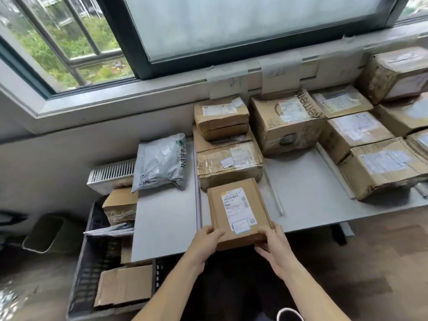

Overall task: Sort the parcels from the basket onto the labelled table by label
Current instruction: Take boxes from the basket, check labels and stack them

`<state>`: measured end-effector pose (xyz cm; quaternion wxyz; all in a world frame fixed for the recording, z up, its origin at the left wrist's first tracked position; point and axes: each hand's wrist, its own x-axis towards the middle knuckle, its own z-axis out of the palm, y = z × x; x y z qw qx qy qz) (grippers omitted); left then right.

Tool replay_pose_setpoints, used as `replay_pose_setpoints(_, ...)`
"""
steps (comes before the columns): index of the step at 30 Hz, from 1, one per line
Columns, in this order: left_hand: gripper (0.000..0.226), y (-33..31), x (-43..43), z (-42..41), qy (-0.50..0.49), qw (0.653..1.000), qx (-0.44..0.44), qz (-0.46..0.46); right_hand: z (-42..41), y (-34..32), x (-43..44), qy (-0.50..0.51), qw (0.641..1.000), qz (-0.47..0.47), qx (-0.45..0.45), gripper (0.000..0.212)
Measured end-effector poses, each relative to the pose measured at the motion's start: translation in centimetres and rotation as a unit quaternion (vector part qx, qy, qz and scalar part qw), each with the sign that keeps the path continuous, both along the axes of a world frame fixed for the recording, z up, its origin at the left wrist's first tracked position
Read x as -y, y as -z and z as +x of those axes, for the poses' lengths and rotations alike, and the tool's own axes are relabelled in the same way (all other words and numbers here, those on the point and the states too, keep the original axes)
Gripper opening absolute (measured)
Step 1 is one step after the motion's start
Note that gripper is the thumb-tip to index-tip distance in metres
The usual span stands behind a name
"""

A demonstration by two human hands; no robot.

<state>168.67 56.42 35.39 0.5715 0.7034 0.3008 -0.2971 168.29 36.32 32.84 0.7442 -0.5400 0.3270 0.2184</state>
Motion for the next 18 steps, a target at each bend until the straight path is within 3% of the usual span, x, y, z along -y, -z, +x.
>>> replay_pose_setpoints(18, 0.045, -0.5, 1.8, 0.8, 0.01, 1.0, 0.002, 0.006, 2.0, 1.0, 0.7, -0.104, 0.992, -0.068, 0.019, 0.052)
